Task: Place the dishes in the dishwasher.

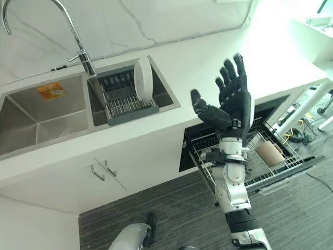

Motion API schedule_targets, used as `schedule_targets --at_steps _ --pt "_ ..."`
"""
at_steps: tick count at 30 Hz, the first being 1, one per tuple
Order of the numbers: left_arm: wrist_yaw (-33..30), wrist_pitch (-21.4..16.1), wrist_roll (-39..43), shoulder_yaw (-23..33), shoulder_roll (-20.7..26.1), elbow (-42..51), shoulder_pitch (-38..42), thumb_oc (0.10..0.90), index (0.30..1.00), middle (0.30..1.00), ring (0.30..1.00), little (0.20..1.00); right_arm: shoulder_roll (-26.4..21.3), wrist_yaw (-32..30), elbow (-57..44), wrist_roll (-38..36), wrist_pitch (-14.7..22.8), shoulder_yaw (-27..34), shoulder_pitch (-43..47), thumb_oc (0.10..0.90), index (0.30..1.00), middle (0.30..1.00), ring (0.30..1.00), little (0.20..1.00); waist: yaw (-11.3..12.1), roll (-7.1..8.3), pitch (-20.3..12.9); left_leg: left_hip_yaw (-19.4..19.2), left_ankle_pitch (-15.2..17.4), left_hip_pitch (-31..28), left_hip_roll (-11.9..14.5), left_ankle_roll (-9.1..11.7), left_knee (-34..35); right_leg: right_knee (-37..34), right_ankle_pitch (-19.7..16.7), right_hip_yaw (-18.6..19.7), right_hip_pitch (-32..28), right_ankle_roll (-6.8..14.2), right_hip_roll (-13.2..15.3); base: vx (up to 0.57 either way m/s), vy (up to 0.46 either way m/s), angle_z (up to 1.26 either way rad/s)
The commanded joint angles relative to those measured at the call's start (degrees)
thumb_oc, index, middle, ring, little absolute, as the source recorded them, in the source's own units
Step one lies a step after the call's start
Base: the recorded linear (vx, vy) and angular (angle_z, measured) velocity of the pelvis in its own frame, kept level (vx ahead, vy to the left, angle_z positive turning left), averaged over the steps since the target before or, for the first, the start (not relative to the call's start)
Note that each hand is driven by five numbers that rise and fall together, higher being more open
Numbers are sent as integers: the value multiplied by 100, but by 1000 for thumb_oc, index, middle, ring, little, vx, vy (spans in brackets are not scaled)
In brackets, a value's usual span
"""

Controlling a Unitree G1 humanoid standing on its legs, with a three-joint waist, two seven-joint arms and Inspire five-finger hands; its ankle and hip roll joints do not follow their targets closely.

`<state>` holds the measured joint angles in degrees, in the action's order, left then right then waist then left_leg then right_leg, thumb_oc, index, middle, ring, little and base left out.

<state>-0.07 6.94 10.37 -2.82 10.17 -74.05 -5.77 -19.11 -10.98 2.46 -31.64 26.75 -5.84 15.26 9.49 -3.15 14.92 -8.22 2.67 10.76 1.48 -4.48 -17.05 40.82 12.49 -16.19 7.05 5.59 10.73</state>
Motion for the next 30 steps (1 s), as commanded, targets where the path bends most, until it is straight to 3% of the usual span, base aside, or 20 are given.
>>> schedule_targets --at_steps 1,2,7,9,11,19,30 --pt "-96 -177 450 -16 385 176 11 800 900 900 900 900 -101 439 -711 11 520 -156 883 800 900 900 900 900 2 -103 -118 -9 509 -413 330 386 -14 -2110 -1051 -824 -612 131 373 -39 -253 -68" --pt "-74 -225 536 -21 402 176 21 800 900 900 900 900 -108 414 -710 -39 475 -179 973 800 900 900 900 900 -10 -122 -94 -39 522 -435 418 425 -14 -2201 -1128 -836 -557 167 425 -31 -354 -61" --pt "-20 -353 492 -63 241 269 -127 800 900 900 900 900 -113 89 -797 213 80 -125 1110 800 900 900 900 900 123 24 -118 -234 362 -329 681 716 -14 -2363 -646 -1074 -547 298 555 35 -206 4" --pt "-305 -419 558 12 88 291 -287 800 900 900 900 900 -183 -28 -894 337 30 -60 1014 800 900 900 900 900 172 68 -162 -234 362 -298 721 779 -14 -2363 -560 -1110 -588 310 536 77 -96 17" --pt "-887 -790 81 71 98 349 -332 800 900 900 900 900 -301 -66 -967 720 60 -114 944 800 900 900 900 900 195 90 -185 -217 331 -241 762 810 -14 -2363 -501 -1144 -621 263 499 75 -34 27" --pt "-903 -791 -61 -20 247 464 -234 800 900 900 900 900 -434 -150 -1059 467 148 -305 1005 800 900 900 900 900 213 123 -161 -21 342 -264 650 796 -14 -2363 -501 -967 -592 221 426 106 28 3" --pt "-593 -790 -426 -668 339 752 56 800 900 900 900 900 -216 -375 -783 194 -234 -497 1755 800 900 900 900 900 311 50 133 150 327 -137 531 738 -14 -2363 -648 -900 -385 271 517 40 71 2"
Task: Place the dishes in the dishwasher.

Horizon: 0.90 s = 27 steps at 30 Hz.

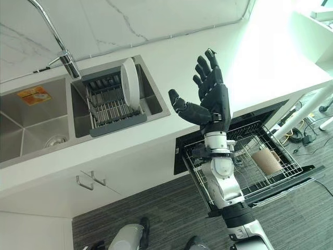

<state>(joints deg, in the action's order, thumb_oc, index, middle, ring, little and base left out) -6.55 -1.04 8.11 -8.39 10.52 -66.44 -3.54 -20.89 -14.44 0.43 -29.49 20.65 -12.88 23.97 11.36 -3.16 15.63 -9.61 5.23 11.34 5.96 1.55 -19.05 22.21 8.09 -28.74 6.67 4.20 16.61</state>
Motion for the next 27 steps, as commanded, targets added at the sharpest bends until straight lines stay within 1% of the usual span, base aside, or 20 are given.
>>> schedule_targets --at_steps 1,4,6,8,9,10,11,12,14,17,20,26,27 --pt "80 2 -228 -177 334 34 -123 800 900 900 900 900 -20 -58 -535 -13 317 203 1022 800 900 900 900 900 141 45 121 308 66 -166 63 117 186 -502 -235 362 -312 420 -56 -11 60 5" --pt "88 36 -262 -366 363 144 -38 800 900 900 900 900 -8 -114 -452 -49 214 191 1288 800 900 900 900 900 189 28 263 345 51 -98 25 75 186 -502 -291 368 -252 440 -3 -3 69 2" --pt "-44 -79 -293 -466 406 215 1 800 900 900 900 900 -30 -170 -359 -135 203 217 1471 800 900 900 900 900 253 20 385 381 40 -41 -14 40 186 -502 -352 356 -221 446 65 30 69 7" --pt "-110 -116 -369 -528 474 268 33 800 900 900 900 900 -36 -282 -261 -248 224 235 1632 800 900 900 900 900 320 14 473 413 33 -7 -54 10 186 -502 -388 331 -232 446 118 57 36 10" --pt "-256 -174 -700 -587 536 338 42 800 900 900 900 900 -14 -324 -175 -295 256 255 1741 800 900 900 900 900 372 9 512 431 29 31 -83 -10 186 -502 -397 319 -232 440 140 60 33 17" --pt "-776 -504 -1460 -805 627 436 31 800 900 900 900 900 12 -393 -80 -266 211 222 1938 800 900 900 900 900 437 -20 579 473 10 74 -121 -30 186 -502 -416 336 -212 428 166 40 41 14" --pt "-949 -596 -1649 -894 668 495 35 800 900 900 900 900 16 -426 -44 -252 204 184 2002 800 900 900 900 900 453 -31 607 475 6 81 -132 -37 186 -502 -418 343 -212 424 173 31 49 8" --pt "-983 -577 -1714 -935 696 561 43 800 900 900 900 900 12 -443 -24 -248 196 161 2034 800 900 900 900 900 460 -38 618 475 5 83 -137 -40 186 -502 -415 343 -219 420 177 18 54 1" --pt "-1124 -491 -1980 -1213 820 835 94 800 900 900 900 900 34 -517 160 -186 84 110 2277 800 900 900 900 900 521 -103 674 515 6 104 -181 -59 186 -502 -411 355 -239 409 205 34 69 4" --pt "-1121 -512 -1829 -1302 853 809 118 800 900 900 900 900 -5 -568 364 -195 108 98 2427 800 900 900 900 900 573 -114 702 545 0 122 -212 -66 186 -502 -410 349 -248 409 222 16 15 7" --pt "-1077 -570 -1728 -1293 911 830 93 800 900 900 900 900 -85 -601 659 -317 114 150 2676 800 900 900 900 900 686 -117 744 635 -13 151 -233 -54 186 -502 -399 300 -292 411 239 21 -21 11" --pt "-989 -604 -1673 -1316 899 876 38 800 900 900 900 900 -53 -612 770 -355 -81 115 2814 800 900 900 900 900 730 -176 770 664 -30 155 -263 -52 186 -502 -382 256 -327 419 259 17 8 2" --pt "-1006 -632 -1710 -1338 900 883 36 800 900 900 900 900 -50 -647 822 -321 -146 103 2868 800 900 900 900 900 739 -171 779 682 90 105 -269 2 186 -502 -253 312 -386 485 255 -26 27 4"
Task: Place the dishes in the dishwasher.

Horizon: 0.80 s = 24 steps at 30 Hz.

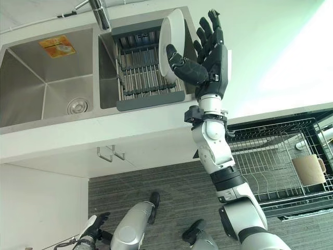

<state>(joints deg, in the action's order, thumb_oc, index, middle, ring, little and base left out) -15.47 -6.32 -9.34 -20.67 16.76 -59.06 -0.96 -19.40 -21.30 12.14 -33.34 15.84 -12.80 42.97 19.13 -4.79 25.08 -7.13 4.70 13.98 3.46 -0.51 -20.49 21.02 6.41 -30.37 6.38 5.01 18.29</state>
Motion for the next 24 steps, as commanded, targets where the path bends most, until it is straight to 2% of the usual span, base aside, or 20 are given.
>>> schedule_targets --at_steps 1,2,6,10,11,12,16,24 --pt "-118 -114 9 -116 289 162 -216 800 900 900 900 900 -211 32 -318 84 318 98 985 800 900 900 900 900 -33 -42 -143 396 13 -96 -13 167 330 -383 -213 385 -310 342 105 58 7 17" --pt "-268 -214 -340 -149 321 215 -214 800 900 900 900 900 -225 28 -249 43 252 83 1037 800 900 900 900 900 -23 -27 -135 424 147 -156 -24 216 330 -383 -82 453 -368 414 102 -20 35 19" --pt "-474 -189 -897 -384 438 422 -174 800 900 900 900 900 -268 -58 -35 -60 152 62 1097 800 900 900 900 900 -26 -63 -113 411 138 -129 -28 225 330 -383 -88 444 -358 416 119 6 35 10" --pt "-505 -141 -913 -477 481 509 -141 800 900 900 900 900 -254 -226 -33 -37 26 67 1120 800 900 900 900 900 -42 -74 -101 396 141 -106 -36 220 330 -383 -93 454 -334 422 128 -20 42 5" --pt "-526 -134 -835 -527 486 558 -122 800 900 900 900 900 -205 -443 70 -131 -166 72 1146 800 900 900 900 900 -61 -93 -68 363 139 -93 -20 219 330 -383 -97 458 -319 420 139 -37 72 1" --pt "-530 -144 -887 -533 491 569 -123 800 900 900 900 900 -211 -439 97 -136 -201 78 1156 800 900 900 900 900 -58 -94 -64 358 137 -92 -17 219 330 -383 -100 455 -320 419 142 -48 88 0" --pt "-565 -111 -1126 -649 586 722 -101 800 900 900 900 900 -233 -287 276 -451 -306 81 1204 800 900 900 900 900 -55 -110 -44 299 126 -71 13 228 330 -383 -112 409 -320 415 168 -21 33 1" --pt "-495 -99 -1113 -683 643 723 -51 800 900 900 900 900 -437 61 815 -457 -342 125 1416 800 900 900 900 900 19 -104 -39 331 111 -43 1 230 330 -383 -124 349 -337 422 187 -5 2 2"
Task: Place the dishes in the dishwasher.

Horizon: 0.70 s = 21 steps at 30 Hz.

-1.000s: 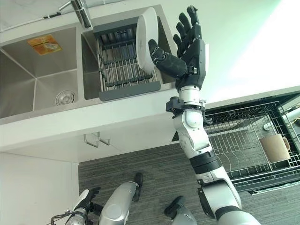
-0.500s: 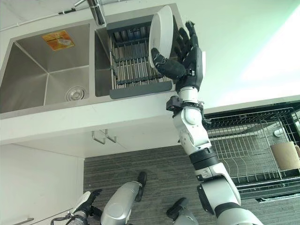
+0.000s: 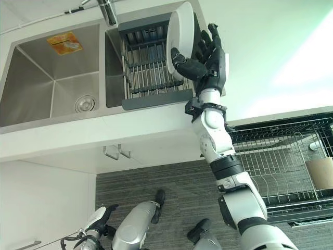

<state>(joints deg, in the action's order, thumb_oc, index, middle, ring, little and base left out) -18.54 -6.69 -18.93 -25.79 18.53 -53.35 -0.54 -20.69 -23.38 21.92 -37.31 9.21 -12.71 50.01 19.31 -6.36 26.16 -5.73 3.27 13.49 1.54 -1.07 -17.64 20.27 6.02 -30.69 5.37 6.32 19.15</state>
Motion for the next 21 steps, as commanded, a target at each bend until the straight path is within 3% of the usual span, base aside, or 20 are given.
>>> schedule_targets --at_steps 1,7,12,13,19,21 --pt "-148 -50 -145 -174 493 189 -75 800 900 900 900 900 -353 325 -122 -42 275 94 778 800 900 900 900 900 19 51 -139 195 251 26 185 286 45 -308 -84 371 -226 297 104 -36 11 14" --pt "10 -24 -121 -175 546 216 -48 800 900 900 900 900 -466 435 29 -105 159 43 968 800 900 900 900 900 60 40 -117 181 234 59 166 278 45 -308 -109 311 -222 305 142 -30 24 13" --pt "73 26 -234 -225 624 302 -15 800 900 900 900 900 -670 560 431 522 -137 -122 1123 800 900 900 900 900 105 58 -118 203 222 77 152 265 45 -308 -129 298 -219 311 153 -5 10 2" --pt "85 48 -245 -249 648 330 -2 800 900 900 900 900 -756 569 640 661 -59 -202 1202 408 312 312 312 312 119 60 -113 210 215 80 149 267 45 -308 -134 295 -224 312 152 0 0 0" --pt "120 -10 -241 -300 743 336 27 800 900 900 900 900 -1190 206 1337 1298 467 -567 1589 400 300 300 300 300 200 79 -119 246 199 126 115 261 45 -308 -167 246 -214 346 171 -26 -9 12" --pt "178 -9 -236 -304 747 345 23 800 900 900 900 900 -1270 -195 1451 1579 319 -645 1629 400 300 300 300 300 217 78 -124 249 210 121 99 245 45 -308 -180 237 -212 353 188 -38 0 13"
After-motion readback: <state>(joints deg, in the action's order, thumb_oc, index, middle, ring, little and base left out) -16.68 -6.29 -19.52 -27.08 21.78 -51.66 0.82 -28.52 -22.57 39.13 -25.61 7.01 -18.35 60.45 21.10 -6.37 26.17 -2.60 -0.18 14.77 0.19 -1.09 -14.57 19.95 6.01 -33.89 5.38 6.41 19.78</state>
